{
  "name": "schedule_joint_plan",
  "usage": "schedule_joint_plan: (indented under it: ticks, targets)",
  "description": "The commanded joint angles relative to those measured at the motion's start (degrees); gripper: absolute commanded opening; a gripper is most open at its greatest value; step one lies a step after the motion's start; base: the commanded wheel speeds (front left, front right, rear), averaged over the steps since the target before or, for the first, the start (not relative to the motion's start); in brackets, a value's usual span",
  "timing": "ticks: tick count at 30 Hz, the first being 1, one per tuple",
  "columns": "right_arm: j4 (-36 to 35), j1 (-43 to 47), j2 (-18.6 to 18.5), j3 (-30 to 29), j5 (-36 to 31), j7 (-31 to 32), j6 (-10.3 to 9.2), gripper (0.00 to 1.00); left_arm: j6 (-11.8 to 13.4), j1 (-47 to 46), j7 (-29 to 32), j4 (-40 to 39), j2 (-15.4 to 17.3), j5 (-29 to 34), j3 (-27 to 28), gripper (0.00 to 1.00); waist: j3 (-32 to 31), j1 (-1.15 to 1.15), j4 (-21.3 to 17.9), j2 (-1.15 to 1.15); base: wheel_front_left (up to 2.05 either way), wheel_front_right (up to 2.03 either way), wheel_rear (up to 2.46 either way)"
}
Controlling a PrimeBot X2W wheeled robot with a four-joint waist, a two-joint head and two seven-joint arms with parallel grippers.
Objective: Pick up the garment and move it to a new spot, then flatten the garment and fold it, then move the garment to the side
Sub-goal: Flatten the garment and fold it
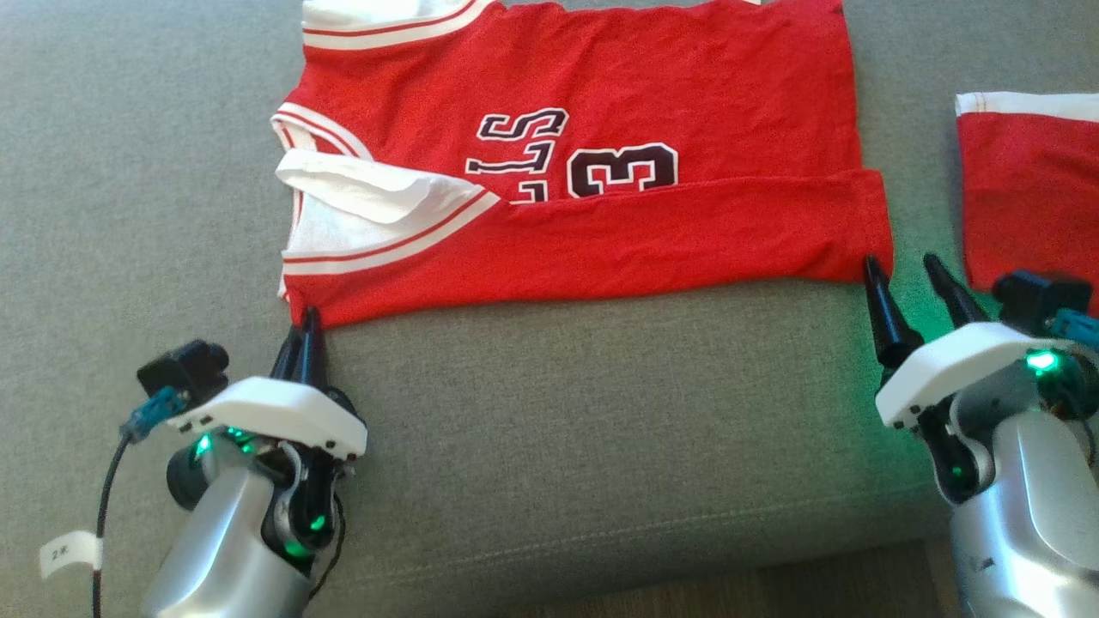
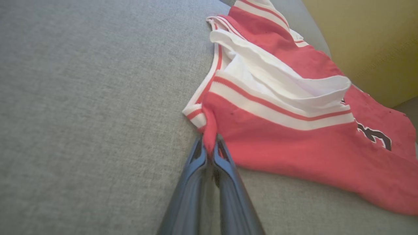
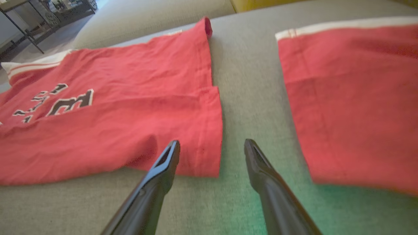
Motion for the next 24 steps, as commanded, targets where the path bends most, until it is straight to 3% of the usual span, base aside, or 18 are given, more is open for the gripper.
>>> schedule_joint_plan:
  ticks: [1,11,12,13,14,15,20,24]
  targets:
    - [-0.46,-0.51,0.27,0.59,0.67,0.68,-0.02,1.00,-0.20,0.14,-0.56,-1.20,0.81,-0.53,1.87,0.00,-0.19,0.00,0.23,0.00,0.00,0.00,0.00]
    - [7.49,-4.39,0.92,-0.76,1.04,1.69,-0.02,1.00,-0.63,0.20,-0.89,-1.68,0.54,-0.63,1.41,0.00,-0.10,0.00,1.67,0.00,0.00,0.00,0.00]
    - [8.36,-4.86,0.93,-0.28,1.35,1.67,-0.02,0.96,-0.69,0.14,-0.92,-1.72,0.55,-0.60,1.34,0.00,-0.05,0.00,1.78,0.00,0.00,0.00,0.00]
    - [9.19,-5.33,0.94,0.15,1.68,1.48,-0.02,0.62,-0.76,0.09,-0.95,-1.75,0.59,-0.55,1.27,0.00,-0.03,0.00,1.88,0.00,0.00,0.00,0.00]
    - [9.98,-5.73,0.95,0.58,1.87,1.27,-0.02,0.22,-0.83,0.04,-0.97,-1.74,0.66,-0.51,1.21,0.00,-0.06,0.00,1.99,0.00,0.00,0.00,0.00]
    - [10.68,-6.03,0.95,0.87,1.92,1.05,-0.02,0.00,-0.89,0.00,-0.98,-1.72,0.74,-0.46,1.14,0.00,-0.10,0.00,2.10,0.00,0.00,0.00,0.00]
    - [11.90,-5.86,0.85,1.28,1.51,0.65,-0.02,0.00,-1.05,0.01,-1.04,-1.90,1.44,-0.33,1.11,0.00,-0.61,0.00,2.74,0.00,0.00,0.00,0.00]
    - [9.58,-3.45,-1.26,2.26,2.66,1.19,-0.02,0.00,-1.15,0.75,-0.84,-2.86,2.23,-0.54,1.23,0.00,-1.13,0.00,3.06,0.00,0.00,0.00,0.00]
